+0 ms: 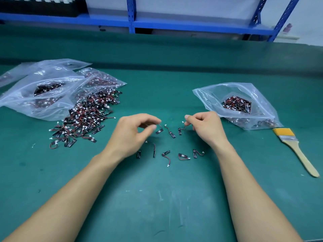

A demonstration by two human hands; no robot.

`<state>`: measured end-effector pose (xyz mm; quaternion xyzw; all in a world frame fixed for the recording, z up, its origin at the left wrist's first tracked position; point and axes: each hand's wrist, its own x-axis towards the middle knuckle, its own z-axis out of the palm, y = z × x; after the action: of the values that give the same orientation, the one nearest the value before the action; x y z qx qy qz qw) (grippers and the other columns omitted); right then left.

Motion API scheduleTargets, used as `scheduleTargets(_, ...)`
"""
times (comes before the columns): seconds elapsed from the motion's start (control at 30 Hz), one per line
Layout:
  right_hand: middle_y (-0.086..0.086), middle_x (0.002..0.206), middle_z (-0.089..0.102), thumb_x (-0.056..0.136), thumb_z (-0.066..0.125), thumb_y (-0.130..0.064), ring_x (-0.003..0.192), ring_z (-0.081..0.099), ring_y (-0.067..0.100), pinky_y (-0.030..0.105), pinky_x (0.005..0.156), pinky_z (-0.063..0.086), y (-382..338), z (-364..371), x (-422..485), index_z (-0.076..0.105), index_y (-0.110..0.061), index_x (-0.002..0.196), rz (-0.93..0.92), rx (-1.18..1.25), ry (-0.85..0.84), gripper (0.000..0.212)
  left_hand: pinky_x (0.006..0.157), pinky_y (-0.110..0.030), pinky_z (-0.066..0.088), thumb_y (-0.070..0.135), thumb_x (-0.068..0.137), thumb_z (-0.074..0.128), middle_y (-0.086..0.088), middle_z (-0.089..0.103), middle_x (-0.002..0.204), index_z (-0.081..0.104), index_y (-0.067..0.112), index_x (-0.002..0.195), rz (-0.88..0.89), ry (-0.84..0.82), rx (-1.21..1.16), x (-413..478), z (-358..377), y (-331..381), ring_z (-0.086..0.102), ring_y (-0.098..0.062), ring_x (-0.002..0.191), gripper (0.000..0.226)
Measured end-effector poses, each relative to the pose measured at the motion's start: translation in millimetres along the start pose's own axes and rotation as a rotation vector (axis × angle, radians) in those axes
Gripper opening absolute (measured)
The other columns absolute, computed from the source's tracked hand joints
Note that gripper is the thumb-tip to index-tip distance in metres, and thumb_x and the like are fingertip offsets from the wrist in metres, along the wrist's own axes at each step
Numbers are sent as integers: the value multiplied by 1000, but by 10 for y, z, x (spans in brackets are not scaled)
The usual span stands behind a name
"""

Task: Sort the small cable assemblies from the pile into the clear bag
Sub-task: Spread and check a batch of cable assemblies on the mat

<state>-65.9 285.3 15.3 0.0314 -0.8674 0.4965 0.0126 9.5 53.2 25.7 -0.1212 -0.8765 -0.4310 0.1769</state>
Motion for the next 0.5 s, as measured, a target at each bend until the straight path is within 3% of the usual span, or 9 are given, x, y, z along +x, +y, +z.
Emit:
scheduleTargets(0.13,-4,49,41,89,66,-39,48,30,14,25,48,29,28,19,20,74,-27,65,-40,8,-4,28,84,-15,49,7,89,70,12,74,98,76,19,102,-102,126,95,-92,-328,-310,67,-3,83,18)
scheduleTargets(0.27,-10,51,54,90,68,-33,47,43,4,12,47,35,76,64,53,72,-21,69,-90,18,14,25,82,-13,48,7,90,69,9,72,96,74,22,104,-222,148,141,-133,-491,-563,68,-11,83,21)
scheduleTargets(0.4,-8,53,61,91,69,-28,48,49,1,9,50,37,144,80,80,73,-22,71,-94,3,23,21,89,-34,52,9,90,70,4,72,94,74,20,106,-203,93,211,-102,-459,-622,67,-17,86,21)
scheduleTargets(0.5,-7,53,61,90,70,-27,47,49,1,8,50,36,154,92,96,73,-22,71,-90,8,30,20,89,-40,51,9,89,70,3,71,97,74,20,108,-116,66,298,-96,-446,-609,64,-19,91,22)
